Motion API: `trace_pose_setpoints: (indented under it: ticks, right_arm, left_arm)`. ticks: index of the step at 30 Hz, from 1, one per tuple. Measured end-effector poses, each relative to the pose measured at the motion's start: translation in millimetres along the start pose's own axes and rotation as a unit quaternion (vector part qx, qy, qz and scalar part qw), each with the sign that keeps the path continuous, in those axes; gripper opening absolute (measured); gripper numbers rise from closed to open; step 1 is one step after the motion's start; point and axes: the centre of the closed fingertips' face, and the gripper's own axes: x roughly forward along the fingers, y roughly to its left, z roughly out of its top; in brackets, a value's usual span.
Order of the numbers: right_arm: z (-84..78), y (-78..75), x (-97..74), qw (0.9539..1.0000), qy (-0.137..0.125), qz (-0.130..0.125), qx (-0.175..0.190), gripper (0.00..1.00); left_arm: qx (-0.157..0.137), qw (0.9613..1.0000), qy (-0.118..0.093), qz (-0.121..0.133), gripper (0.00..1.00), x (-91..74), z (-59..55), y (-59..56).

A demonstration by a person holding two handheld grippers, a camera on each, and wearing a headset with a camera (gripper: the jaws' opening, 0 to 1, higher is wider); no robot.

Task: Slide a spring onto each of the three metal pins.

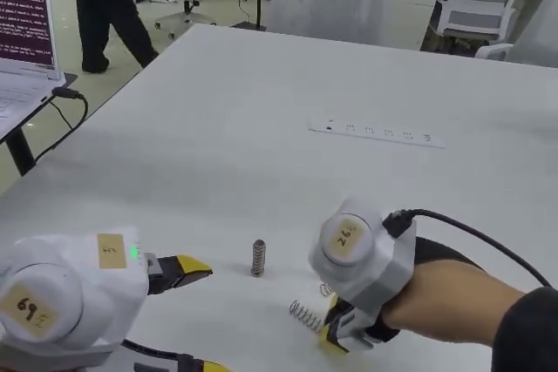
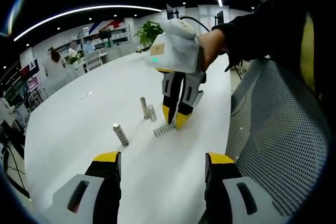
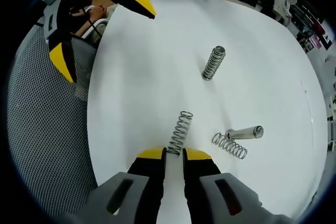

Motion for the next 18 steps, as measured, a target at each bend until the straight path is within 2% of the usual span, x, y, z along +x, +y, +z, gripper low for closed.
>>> trace_pose_setpoints:
  ticks: [10,18]
  right_arm:
    - [-1.1,-2.2,-0.4,0.9999,0.002,-0.005,-0.011,0.08]
    - [-0.6,-0.8,-8.3,0.9999,0.000,0.007,-0.015,0.08]
  left_arm:
    - [0.002,1.0000,0.000,-0.004,0.60,0.7,2.0,-1.3]
    - [0.012,0.9998,0.002,-0.015,0.57,3.5,5.1,-0.6]
